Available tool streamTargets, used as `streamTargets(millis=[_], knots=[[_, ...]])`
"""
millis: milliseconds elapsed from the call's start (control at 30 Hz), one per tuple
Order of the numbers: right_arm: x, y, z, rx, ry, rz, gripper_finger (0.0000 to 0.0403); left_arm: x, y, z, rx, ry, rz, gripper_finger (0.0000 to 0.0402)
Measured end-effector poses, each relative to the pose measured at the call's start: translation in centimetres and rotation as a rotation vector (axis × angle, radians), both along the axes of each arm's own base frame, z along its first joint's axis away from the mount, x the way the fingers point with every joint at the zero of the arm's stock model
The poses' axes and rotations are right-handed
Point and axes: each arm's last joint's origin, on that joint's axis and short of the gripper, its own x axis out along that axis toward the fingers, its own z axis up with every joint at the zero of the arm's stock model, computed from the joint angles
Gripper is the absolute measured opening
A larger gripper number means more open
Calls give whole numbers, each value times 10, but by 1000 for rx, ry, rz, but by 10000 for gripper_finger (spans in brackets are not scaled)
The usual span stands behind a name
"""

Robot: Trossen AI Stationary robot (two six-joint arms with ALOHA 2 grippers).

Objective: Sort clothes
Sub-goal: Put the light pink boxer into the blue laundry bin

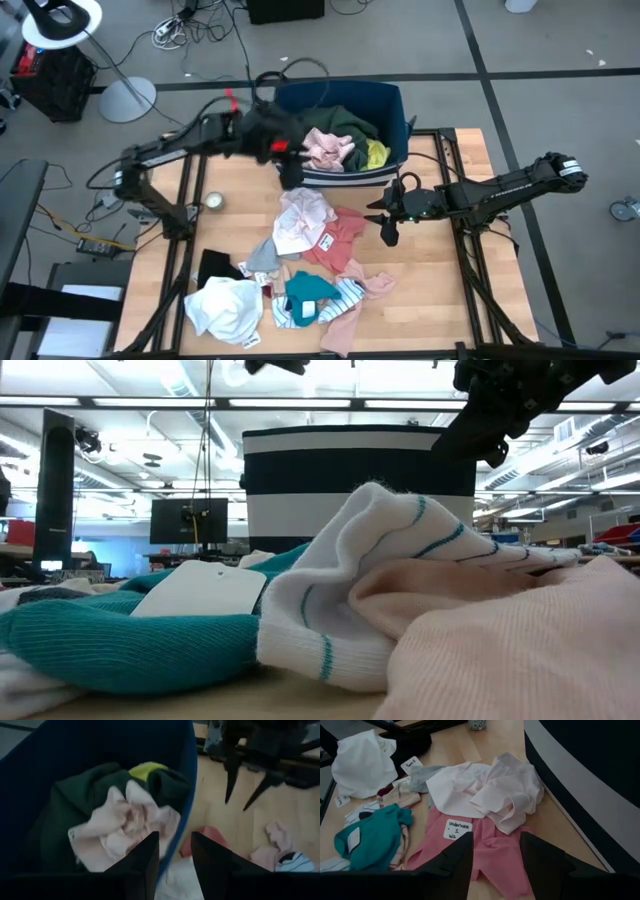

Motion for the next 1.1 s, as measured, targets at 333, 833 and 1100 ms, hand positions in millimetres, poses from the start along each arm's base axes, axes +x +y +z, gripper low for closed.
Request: streamTargets(millis=[333,833,1100], knots=[[0,0,0,11,-1,-6,165,-30,-56,-86,-33,-35,9,120],[1,-1,1,5,-18,-6,165,-43,-43,-231,-106,-60,118,119],[2,-5,2,-12,-20,-19,165,-45,-34,-259,91,46,-68,119]])
